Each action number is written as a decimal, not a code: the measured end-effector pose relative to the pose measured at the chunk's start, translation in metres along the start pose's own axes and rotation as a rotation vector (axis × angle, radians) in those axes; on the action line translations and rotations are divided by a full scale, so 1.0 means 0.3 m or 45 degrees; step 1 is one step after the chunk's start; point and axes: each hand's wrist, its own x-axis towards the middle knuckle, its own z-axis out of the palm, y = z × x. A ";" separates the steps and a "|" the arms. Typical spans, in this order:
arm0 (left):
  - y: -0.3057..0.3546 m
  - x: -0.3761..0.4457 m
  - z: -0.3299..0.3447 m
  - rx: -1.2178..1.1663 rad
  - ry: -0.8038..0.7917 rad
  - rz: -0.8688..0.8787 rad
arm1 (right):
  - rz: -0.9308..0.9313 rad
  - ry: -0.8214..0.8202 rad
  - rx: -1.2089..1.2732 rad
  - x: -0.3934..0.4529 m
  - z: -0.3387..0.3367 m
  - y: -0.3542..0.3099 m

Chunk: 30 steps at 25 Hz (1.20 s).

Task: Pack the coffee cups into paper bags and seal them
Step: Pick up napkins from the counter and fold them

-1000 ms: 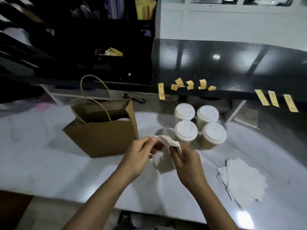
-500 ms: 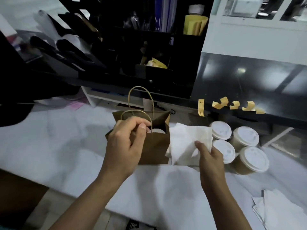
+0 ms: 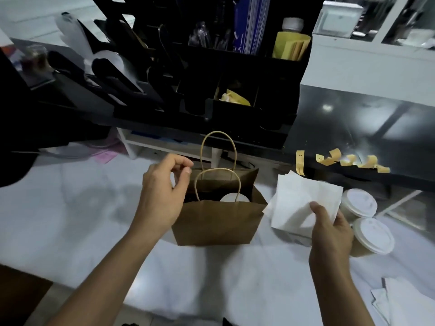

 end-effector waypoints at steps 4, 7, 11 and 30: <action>-0.041 0.024 0.023 0.215 -0.195 0.169 | 0.047 0.115 0.031 -0.008 0.006 0.001; -0.079 0.049 0.032 0.351 -0.306 0.228 | 0.044 0.182 0.070 -0.017 0.020 -0.023; -0.132 0.068 0.031 0.421 -0.434 0.263 | -0.056 0.343 0.096 -0.010 0.036 -0.066; -0.204 0.067 0.042 0.263 -0.675 0.197 | -1.140 -0.719 -0.898 -0.180 0.372 -0.035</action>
